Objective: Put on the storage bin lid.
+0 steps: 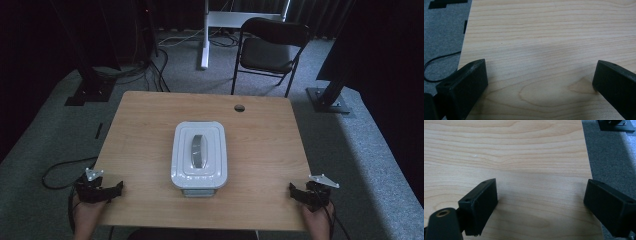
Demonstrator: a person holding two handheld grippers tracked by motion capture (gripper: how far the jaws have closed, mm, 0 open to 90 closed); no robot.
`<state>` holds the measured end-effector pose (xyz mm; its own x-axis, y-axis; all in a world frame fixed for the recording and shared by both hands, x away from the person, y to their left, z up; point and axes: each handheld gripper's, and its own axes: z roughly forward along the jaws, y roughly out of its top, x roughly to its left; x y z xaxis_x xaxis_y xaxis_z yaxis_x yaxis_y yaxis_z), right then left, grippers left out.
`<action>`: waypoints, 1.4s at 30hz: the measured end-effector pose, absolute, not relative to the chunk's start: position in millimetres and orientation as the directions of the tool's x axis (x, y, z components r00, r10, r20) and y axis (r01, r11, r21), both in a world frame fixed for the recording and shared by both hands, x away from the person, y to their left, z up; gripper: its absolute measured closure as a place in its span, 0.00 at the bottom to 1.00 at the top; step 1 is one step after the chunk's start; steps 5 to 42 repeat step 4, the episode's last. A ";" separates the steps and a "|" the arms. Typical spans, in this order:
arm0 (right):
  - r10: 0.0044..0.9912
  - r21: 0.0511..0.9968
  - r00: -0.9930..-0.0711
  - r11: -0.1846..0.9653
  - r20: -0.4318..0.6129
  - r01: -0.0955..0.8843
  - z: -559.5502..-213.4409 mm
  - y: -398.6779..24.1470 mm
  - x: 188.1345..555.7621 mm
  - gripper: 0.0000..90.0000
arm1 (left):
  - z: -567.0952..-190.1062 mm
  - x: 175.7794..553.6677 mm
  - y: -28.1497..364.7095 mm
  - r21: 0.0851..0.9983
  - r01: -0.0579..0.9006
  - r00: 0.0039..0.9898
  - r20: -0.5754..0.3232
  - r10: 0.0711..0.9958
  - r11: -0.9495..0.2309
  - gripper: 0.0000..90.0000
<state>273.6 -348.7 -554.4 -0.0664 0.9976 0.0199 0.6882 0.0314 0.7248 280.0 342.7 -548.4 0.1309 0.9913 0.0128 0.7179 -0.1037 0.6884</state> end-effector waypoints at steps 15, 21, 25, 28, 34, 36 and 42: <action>0.998 0.725 -0.067 0.032 0.019 0.688 -554.4 -348.7 273.6 0.12 | -548.3 280.2 342.8 0.688 0.717 0.139 0.013 0.990 -0.110 0.00; 0.998 0.725 -0.067 0.032 0.019 0.688 -554.4 -348.7 273.6 0.12 | -548.3 280.2 342.8 0.688 0.717 0.139 0.013 0.990 -0.110 0.00; 0.998 0.725 -0.067 0.032 0.019 0.688 -554.4 -348.7 273.6 0.12 | -548.3 280.2 342.8 0.688 0.717 0.139 0.013 0.990 -0.110 0.00; 0.998 0.725 -0.067 0.032 0.019 0.688 -554.4 -348.7 273.6 0.12 | -548.3 280.2 342.8 0.688 0.717 0.139 0.013 0.990 -0.110 0.00; 0.998 0.725 -0.067 0.032 0.019 0.688 -554.4 -348.7 273.6 0.12 | -548.3 280.2 342.8 0.688 0.717 0.139 0.013 0.990 -0.110 0.00; 0.998 0.725 -0.067 0.032 0.019 0.688 -554.4 -348.7 273.6 0.12 | -548.3 280.2 342.8 0.688 0.717 0.139 0.013 0.990 -0.110 0.00; 0.998 0.725 -0.067 0.032 0.019 0.688 -554.4 -348.7 273.6 0.12 | -548.3 280.2 342.8 0.688 0.717 0.139 0.013 0.990 -0.110 0.00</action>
